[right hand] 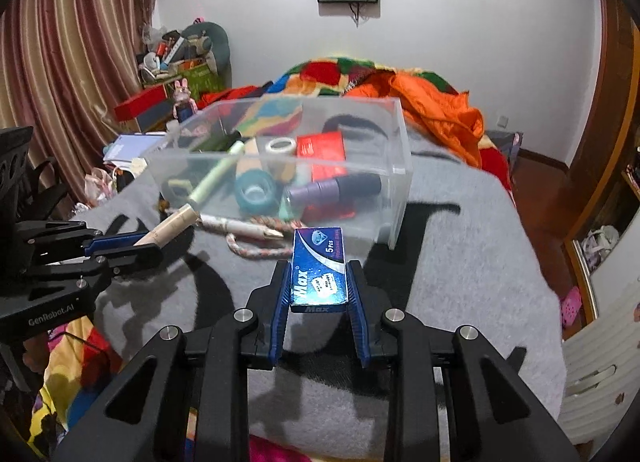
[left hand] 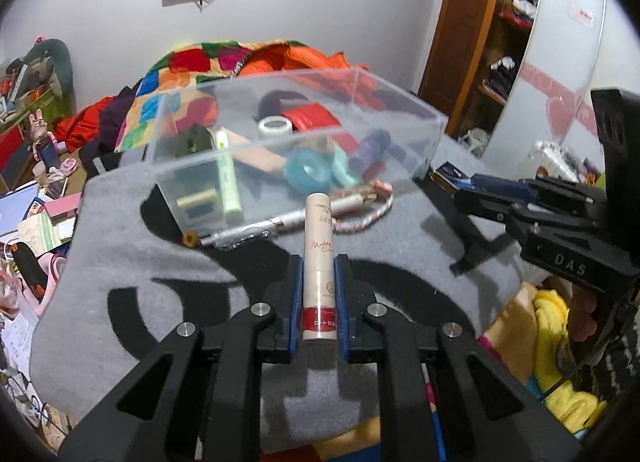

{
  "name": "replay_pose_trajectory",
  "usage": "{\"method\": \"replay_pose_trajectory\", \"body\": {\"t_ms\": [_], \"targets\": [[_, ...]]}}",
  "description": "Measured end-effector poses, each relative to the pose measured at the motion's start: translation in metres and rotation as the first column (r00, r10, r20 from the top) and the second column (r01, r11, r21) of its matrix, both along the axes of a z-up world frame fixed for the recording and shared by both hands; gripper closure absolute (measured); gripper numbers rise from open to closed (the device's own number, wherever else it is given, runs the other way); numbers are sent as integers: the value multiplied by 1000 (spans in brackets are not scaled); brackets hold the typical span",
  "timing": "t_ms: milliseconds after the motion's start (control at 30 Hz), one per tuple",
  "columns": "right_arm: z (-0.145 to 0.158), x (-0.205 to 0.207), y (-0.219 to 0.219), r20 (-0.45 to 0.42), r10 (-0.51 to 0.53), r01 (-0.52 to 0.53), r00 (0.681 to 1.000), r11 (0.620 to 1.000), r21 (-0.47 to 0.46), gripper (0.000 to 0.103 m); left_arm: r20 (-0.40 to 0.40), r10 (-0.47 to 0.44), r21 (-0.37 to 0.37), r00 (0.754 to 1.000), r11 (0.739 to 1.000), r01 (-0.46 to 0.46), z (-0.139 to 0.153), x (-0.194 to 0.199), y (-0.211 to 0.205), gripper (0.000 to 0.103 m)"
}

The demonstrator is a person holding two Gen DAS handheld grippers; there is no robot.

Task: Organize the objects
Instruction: 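Carry the cream tube and blue Max pack into the clear box and release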

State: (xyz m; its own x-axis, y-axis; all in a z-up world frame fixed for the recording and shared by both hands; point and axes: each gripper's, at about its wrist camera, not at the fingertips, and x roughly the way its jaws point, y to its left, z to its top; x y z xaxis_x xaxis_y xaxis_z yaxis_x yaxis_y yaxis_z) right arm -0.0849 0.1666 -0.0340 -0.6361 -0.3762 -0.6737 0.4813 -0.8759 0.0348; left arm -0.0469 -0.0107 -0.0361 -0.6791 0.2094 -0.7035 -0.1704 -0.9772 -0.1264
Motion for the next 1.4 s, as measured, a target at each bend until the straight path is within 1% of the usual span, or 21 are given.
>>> {"method": "replay_pose_trajectory", "body": {"t_ms": [233, 367, 567, 833, 967, 1067, 1200, 1400], "targets": [[19, -3, -7, -49, 1, -1, 999, 1000, -3, 78, -67, 21, 14, 998, 1000, -20, 23, -3, -2, 89], [33, -9, -9, -80, -2, 1, 997, 1000, -14, 78, -95, 16, 14, 995, 1000, -15, 35, -9, -1, 89], [50, -22, -13, -128, -16, 13, 992, 1000, -26, 78, -120, 10, -14, 993, 1000, -12, 47, -18, 0, 89], [64, -40, -21, -161, -17, 11, 987, 999, -38, 78, -137, 36, -10, 990, 999, -38, 57, -37, -7, 89], [64, -50, -26, -159, -16, 10, 987, 999, -40, 78, -134, 63, 0, 989, 998, -64, 58, -51, -14, 89], [60, -59, -30, -141, -16, 10, 990, 999, -42, 78, -123, 82, 12, 989, 997, -81, 57, -61, -19, 89], [49, -74, -34, -106, -27, 22, 994, 999, -44, 78, -101, 101, 15, 990, 995, -100, 51, -75, -22, 89], [31, -96, -39, -23, -36, 34, 999, 996, -83, 78, -65, 118, 2, 991, 993, -118, 40, -95, -20, 89]]}}
